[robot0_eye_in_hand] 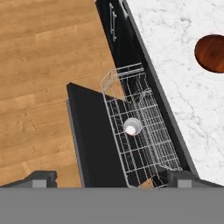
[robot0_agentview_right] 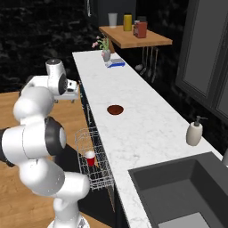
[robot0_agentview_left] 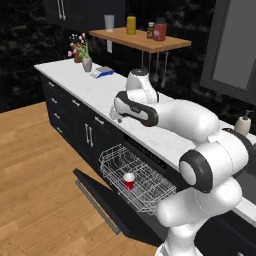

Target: Pick up the cup and bowl from the counter, place them in the dishwasher, and close the dishwasher door.

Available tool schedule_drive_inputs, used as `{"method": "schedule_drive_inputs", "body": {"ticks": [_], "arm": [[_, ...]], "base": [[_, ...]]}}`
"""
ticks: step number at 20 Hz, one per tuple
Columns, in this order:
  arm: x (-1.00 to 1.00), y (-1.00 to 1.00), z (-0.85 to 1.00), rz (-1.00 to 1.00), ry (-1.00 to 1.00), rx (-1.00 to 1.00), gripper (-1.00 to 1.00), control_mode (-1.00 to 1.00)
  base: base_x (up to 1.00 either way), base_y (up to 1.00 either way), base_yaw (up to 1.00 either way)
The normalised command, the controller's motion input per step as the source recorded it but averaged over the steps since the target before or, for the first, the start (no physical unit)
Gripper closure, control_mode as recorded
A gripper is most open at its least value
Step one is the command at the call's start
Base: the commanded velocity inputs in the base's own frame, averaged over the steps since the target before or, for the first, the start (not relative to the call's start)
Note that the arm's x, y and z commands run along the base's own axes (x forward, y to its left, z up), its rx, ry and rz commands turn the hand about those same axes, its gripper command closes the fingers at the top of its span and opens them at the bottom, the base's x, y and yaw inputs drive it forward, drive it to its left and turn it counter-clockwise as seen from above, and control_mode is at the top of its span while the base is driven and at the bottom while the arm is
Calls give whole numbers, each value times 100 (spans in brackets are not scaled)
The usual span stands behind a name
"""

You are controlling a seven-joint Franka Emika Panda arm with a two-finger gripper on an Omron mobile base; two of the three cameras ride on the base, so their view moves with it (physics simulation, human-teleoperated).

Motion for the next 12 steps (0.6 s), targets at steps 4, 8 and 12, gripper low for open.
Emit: {"method": "schedule_drive_inputs", "body": {"ticks": [4,8,12], "arm": [[1,-63,-59,0,0,-5,-100,-100],[37,-56,-33,0,0,-1,-100,-100],[60,-41,-25,0,3,0,-100,-100]], "base": [[0,0,0],[0,0,0],[0,0,0]]}}
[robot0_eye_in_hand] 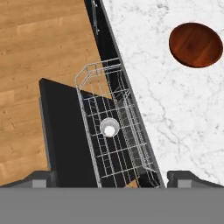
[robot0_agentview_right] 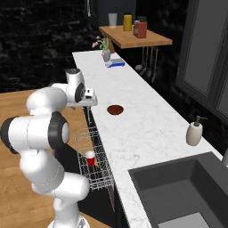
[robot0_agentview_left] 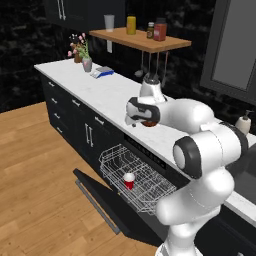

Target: Pick up the cup and bowl from the counter, place them in the dishwasher, and close the dishwasher door.

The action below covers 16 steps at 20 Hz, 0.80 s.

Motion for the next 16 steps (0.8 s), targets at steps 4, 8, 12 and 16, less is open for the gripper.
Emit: {"method": "schedule_drive_inputs", "body": {"ticks": [4,8,12,16], "arm": [[66,-31,-24,0,7,0,-100,-100],[66,-25,-13,0,6,0,-100,-100],[59,-23,-20,0,6,0,-100,-100],[59,-20,-27,2,1,-1,-100,-100]], "base": [[0,0,0],[0,0,0],[0,0,0],[0,0,0]]}}
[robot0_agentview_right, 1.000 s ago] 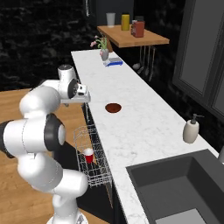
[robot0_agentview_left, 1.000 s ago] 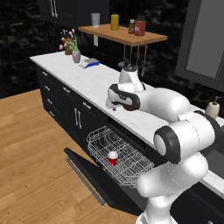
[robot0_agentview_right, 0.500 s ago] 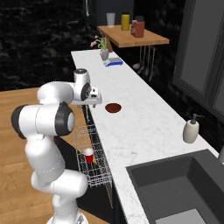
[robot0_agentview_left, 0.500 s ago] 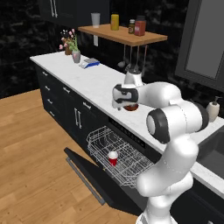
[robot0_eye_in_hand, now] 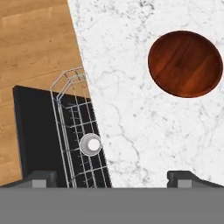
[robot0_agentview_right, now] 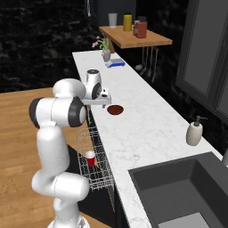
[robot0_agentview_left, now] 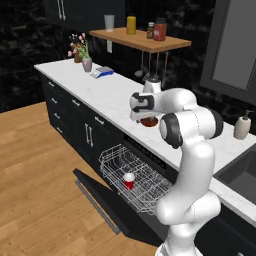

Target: Pick up the cup and bowl from the counter, place them in the dishwasher, and close the dishwasher door.

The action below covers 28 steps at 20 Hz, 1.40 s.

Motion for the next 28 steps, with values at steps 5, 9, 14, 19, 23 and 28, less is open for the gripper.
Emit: {"method": "schedule_drive_inputs", "body": {"ticks": [5,9,14,19,23,28], "arm": [[62,-19,-31,3,0,-2,-100,-100],[55,-14,-35,3,0,-2,-100,-100],[47,-17,-34,3,0,-1,-100,-100],[35,-14,-24,3,0,0,-100,-100],[23,-5,-28,1,0,0,-100,-100],[33,-7,-34,1,0,0,-100,-100]], "base": [[0,0,0],[0,0,0],[0,0,0],[0,0,0],[0,0,0],[0,0,0]]}}
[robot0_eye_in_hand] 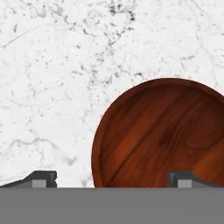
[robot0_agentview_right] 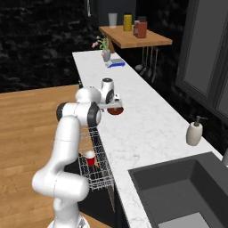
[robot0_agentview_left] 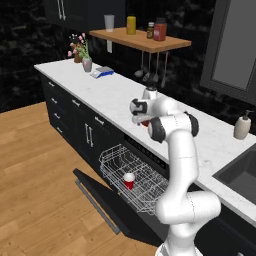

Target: Pick up the cup and bowl from the counter, place them in the dishwasher, and close the dishwasher door.

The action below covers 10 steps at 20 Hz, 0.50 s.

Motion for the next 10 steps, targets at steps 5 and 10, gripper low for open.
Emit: {"method": "schedule_drive_inputs", "body": {"ticks": [5,10], "arm": [[18,-14,-31,3,0,0,-100,-100],[2,-1,-37,2,0,0,100,-100]], "base": [[0,0,0],[0,0,0]]}}
